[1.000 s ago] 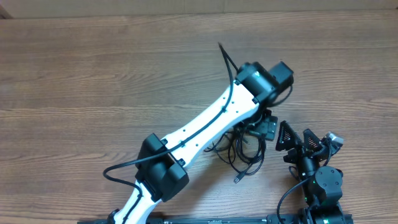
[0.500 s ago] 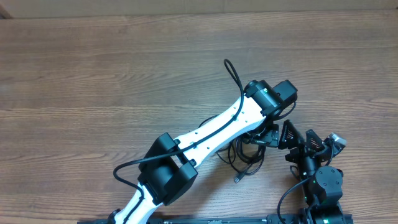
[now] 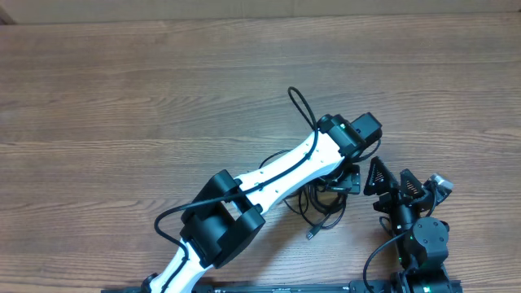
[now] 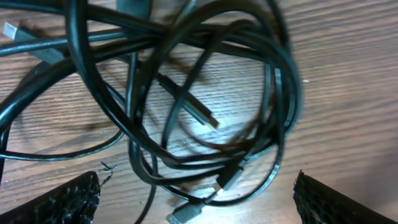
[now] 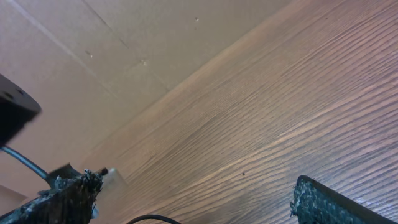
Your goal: Untangle cables
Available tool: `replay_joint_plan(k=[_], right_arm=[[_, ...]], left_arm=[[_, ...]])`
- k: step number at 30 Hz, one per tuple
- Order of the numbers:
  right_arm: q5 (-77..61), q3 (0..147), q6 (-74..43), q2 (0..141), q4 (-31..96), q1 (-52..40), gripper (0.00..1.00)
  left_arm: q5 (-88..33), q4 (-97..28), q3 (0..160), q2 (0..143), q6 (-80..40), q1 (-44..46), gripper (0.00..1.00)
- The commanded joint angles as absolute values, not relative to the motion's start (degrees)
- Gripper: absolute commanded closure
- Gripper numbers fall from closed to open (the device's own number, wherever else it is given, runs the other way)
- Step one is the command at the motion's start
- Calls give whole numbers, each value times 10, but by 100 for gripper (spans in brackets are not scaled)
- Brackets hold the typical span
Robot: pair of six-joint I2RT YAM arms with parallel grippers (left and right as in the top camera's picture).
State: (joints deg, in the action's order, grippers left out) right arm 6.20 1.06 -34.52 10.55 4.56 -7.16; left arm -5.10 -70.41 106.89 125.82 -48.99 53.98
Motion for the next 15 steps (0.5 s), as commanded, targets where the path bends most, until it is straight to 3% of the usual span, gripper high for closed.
replay_joint_plan(k=[1, 6, 13, 15], right_arm=[[64, 5, -347, 104, 43, -73, 0], [64, 5, -347, 104, 43, -73, 0], [64, 5, -347, 104, 43, -73, 0], [64, 5, -347, 104, 42, -73, 0]], left_arm=[[-36, -689, 1053, 1264, -497, 533, 0], [-18, -656, 1035, 1264, -497, 533, 2], [-6, -638, 1034, 1264, -498, 530, 28], [-6, -636, 1033, 1264, -498, 530, 31]])
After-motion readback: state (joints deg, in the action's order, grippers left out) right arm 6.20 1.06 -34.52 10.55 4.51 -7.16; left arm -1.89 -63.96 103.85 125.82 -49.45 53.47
